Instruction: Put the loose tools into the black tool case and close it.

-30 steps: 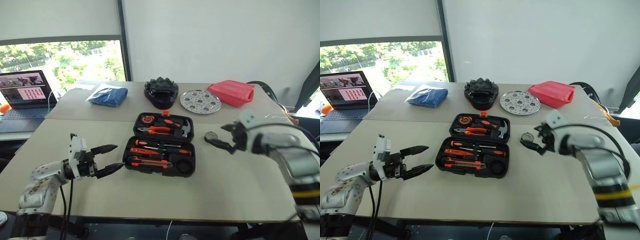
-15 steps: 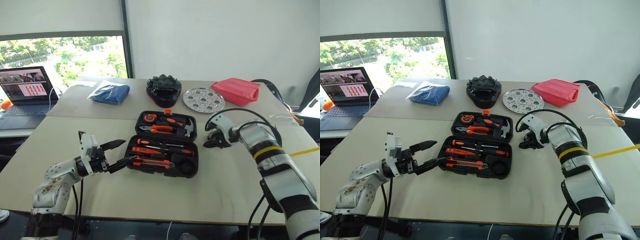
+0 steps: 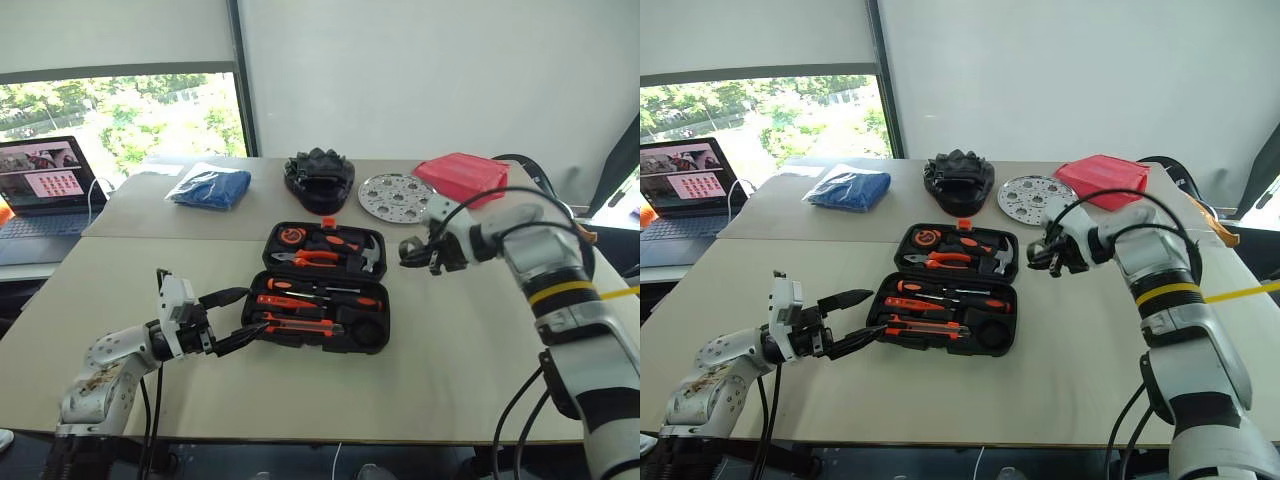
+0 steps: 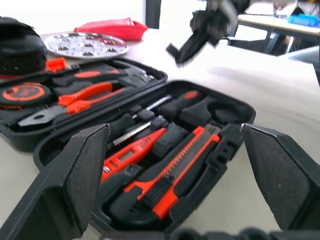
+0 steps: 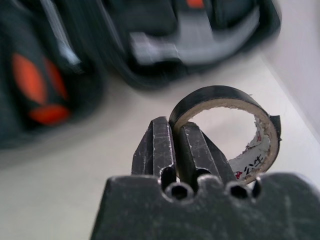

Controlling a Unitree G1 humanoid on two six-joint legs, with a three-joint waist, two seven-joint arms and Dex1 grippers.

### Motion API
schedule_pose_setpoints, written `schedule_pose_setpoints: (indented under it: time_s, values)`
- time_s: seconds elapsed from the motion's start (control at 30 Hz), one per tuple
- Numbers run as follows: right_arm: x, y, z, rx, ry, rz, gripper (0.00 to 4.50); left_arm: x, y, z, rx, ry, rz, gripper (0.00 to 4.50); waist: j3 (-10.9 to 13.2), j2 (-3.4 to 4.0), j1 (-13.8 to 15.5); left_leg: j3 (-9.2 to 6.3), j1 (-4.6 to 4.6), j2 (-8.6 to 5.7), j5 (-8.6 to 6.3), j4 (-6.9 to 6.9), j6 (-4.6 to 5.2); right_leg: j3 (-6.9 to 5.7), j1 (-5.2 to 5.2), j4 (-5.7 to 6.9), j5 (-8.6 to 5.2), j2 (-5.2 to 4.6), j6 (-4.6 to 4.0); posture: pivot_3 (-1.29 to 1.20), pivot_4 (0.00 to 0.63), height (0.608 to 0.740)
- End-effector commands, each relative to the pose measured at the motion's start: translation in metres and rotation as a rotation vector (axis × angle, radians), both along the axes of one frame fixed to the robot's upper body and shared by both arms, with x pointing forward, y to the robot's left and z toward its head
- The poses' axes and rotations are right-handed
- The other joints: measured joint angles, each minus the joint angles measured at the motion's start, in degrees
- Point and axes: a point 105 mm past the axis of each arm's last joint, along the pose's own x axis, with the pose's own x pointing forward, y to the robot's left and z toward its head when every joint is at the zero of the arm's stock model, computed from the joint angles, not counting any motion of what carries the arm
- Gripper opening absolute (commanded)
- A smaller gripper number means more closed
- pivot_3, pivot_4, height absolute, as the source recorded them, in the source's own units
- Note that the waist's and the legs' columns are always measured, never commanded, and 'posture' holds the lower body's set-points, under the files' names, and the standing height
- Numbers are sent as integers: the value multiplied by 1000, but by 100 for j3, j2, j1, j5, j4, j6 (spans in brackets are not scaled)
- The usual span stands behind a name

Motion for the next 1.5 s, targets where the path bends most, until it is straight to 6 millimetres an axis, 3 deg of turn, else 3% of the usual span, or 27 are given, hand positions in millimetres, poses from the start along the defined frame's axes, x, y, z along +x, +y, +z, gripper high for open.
schedule_pose_setpoints:
  time_s: [0.03,0.1,0.23,0.47,0.67,0.87,1.03,1.23,1.4,1.5]
  values:
    - [-49,36,-9,-47,123,165,30,-3,0,0,55,-26,-36,4500,0,0,16,-3,1,-1,0,0,0,-4,3,0,0,0,0,0,150,740]
    - [-62,45,-18,-78,150,165,30,-3,0,-3,70,-21,-49,4500,0,0,27,-4,1,-3,0,5,0,-5,5,0,0,-3,0,0,150,740]
    - [-68,48,-33,-163,178,126,30,-4,-2,-4,73,-17,-62,4500,0,-1,30,2,-4,-10,4,23,-6,0,5,0,7,-9,7,0,150,740]
    - [-70,46,-53,-291,201,104,30,-4,0,-7,78,-14,-56,4500,0,-1,34,2,-3,-9,5,23,-6,-1,4,-2,7,-4,6,0,150,740]
    - [-65,51,-62,-301,210,94,30,-6,1,-7,72,-16,-38,4500,0,-1,16,2,-1,-8,5,22,-6,-1,5,-2,8,-4,6,0,150,740]
    - [-71,71,-58,-250,216,151,30,-8,1,-8,69,-15,-27,4500,-1,-4,-34,3,6,0,5,22,-6,-1,6,1,12,3,-1,0,150,740]
    - [-74,75,-61,-272,203,190,30,-8,0,-8,68,-17,-22,4500,-1,-4,-47,2,9,2,5,22,-6,-1,6,5,14,8,-6,0,150,740]
    - [-65,83,-44,-265,81,210,30,-9,0,-9,69,-16,-18,4500,-1,-4,-72,2,9,3,5,21,-6,0,3,5,15,8,-6,0,150,740]
    - [-79,92,-27,-237,89,282,30,-9,2,-11,71,-14,-16,4500,-1,-3,-6,1,4,0,5,21,-6,-2,3,2,14,4,-5,0,150,740]
    - [-83,94,-30,-236,114,293,30,-9,2,-11,75,-13,-18,4500,-1,-4,10,1,2,0,5,20,-6,-3,3,-1,14,2,-5,0,150,740]
